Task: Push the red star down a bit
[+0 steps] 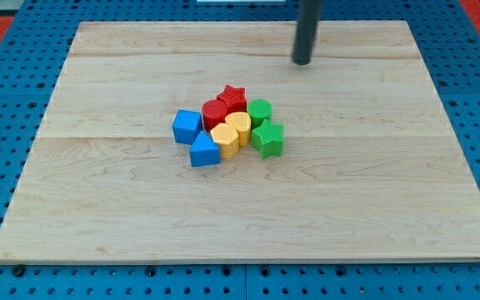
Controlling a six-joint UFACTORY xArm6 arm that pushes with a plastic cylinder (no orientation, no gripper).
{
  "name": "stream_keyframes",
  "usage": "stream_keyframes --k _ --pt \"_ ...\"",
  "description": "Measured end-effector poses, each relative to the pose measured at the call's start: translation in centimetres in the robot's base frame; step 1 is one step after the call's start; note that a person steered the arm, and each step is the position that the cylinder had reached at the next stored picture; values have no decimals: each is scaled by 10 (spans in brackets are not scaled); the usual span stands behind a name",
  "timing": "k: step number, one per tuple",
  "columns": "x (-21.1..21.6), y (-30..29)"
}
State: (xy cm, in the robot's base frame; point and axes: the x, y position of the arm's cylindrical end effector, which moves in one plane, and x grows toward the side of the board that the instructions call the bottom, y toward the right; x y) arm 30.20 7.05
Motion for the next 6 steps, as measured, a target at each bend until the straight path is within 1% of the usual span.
stream_keyframes --k 1,2,3,4,5,6 --pt "-1 -23" --pt "17 -84" --pt "73 -89" --pt "77 -66" --pt "86 -123" --pt "100 -122"
